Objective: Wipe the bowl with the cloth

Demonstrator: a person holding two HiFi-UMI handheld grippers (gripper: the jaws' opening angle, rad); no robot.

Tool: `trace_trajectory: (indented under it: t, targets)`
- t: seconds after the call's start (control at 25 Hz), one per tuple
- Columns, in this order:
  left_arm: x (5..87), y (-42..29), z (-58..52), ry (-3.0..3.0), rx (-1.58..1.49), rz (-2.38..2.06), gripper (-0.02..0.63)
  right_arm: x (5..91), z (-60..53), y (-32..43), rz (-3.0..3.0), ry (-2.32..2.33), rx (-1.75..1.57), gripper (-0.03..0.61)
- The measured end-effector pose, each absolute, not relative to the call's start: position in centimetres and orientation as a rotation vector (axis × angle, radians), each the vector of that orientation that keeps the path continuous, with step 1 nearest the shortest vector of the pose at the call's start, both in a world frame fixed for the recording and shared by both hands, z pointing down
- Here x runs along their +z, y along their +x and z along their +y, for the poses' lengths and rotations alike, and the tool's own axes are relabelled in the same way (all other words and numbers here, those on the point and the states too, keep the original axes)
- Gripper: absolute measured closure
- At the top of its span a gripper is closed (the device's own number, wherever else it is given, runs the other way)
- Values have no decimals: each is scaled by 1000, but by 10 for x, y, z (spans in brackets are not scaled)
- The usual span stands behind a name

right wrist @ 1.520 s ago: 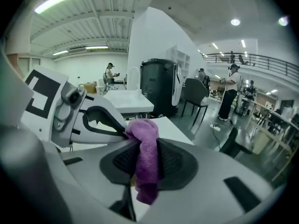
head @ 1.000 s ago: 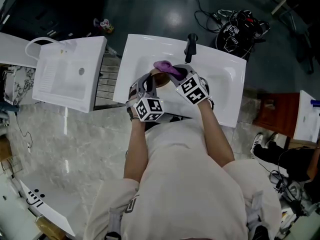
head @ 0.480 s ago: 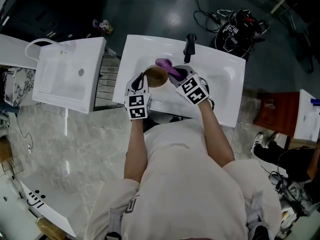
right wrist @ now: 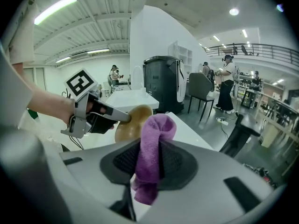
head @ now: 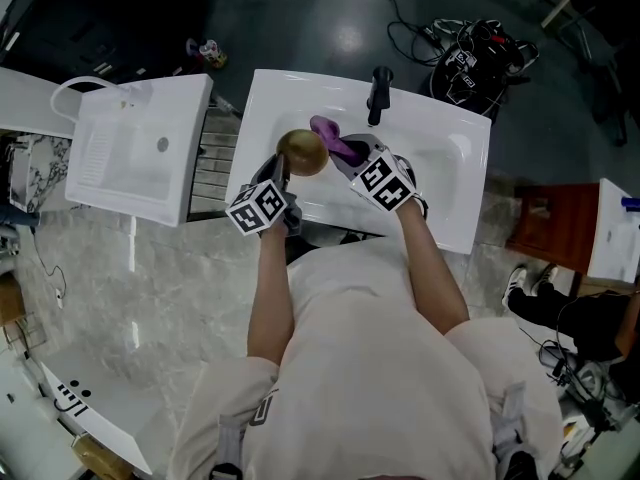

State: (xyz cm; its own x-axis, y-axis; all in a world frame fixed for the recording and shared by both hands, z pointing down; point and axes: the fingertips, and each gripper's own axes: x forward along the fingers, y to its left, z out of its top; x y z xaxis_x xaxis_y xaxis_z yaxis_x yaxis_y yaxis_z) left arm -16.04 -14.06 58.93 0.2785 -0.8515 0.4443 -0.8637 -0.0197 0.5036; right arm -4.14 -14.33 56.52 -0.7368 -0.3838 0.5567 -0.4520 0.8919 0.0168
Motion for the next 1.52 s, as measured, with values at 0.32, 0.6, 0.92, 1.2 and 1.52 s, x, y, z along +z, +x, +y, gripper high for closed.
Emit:
trace_trajectory:
  t: [0.32,0.6,0.92,1.2,1.52]
  targets:
    - [592,-168,-137,1652,-294,-1434,597,557,-120,-60,-2511,447,46,488]
    - [597,-161,-134,1425,-682,-1167,597,551,-106,-69,-2610,374,116,489]
    - [583,-140,-137,1381,-853,-954,597,559,-86,-75,-2623,254,123,489]
    - [558,-110,-133,1425,-901,-695,597,567,-81,-76,-2636,246,123,489]
    - [530,-73,-116,1553,-855,-392,597,555,-96,-62,-2727,363,115,489]
